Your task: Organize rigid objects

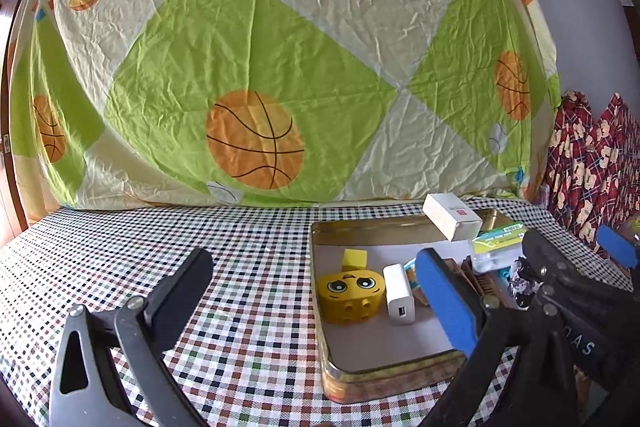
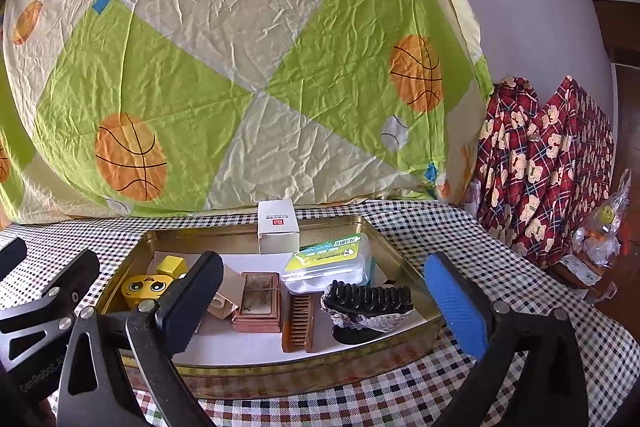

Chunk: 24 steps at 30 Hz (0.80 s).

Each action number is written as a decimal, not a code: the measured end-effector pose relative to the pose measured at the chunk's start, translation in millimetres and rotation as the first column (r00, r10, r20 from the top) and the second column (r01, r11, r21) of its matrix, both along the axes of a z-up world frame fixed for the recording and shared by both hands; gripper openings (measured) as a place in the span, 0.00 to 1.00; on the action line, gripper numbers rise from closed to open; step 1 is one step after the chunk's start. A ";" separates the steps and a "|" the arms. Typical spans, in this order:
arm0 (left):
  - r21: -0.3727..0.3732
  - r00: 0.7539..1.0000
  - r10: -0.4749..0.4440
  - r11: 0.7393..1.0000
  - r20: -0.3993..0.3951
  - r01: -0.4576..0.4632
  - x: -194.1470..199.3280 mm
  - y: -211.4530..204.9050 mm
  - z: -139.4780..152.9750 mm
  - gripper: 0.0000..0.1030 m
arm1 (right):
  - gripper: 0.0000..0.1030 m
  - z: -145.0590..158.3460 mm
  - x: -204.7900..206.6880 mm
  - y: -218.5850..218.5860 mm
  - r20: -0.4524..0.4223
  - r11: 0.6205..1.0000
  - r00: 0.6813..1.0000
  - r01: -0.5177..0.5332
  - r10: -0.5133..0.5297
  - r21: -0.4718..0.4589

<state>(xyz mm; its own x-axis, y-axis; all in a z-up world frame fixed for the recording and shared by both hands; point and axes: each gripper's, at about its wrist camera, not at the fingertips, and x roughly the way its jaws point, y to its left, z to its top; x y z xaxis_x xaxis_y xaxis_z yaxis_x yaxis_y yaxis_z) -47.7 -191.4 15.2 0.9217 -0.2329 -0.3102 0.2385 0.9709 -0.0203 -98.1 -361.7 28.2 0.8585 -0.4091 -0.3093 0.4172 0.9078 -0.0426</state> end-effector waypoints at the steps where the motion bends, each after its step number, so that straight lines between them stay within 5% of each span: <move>1: 0.000 1.000 -0.001 1.000 0.004 0.001 -0.7 0.6 0.1 0.99 | 0.99 0.0 -0.8 1.0 0.000 1.000 1.000 0.003 -0.003 -0.003; 24: 0.011 0.999 -0.025 1.000 0.020 0.025 -12.4 7.5 1.9 0.99 | 0.99 3.8 -23.7 4.7 0.034 0.998 0.997 0.070 -0.069 -0.007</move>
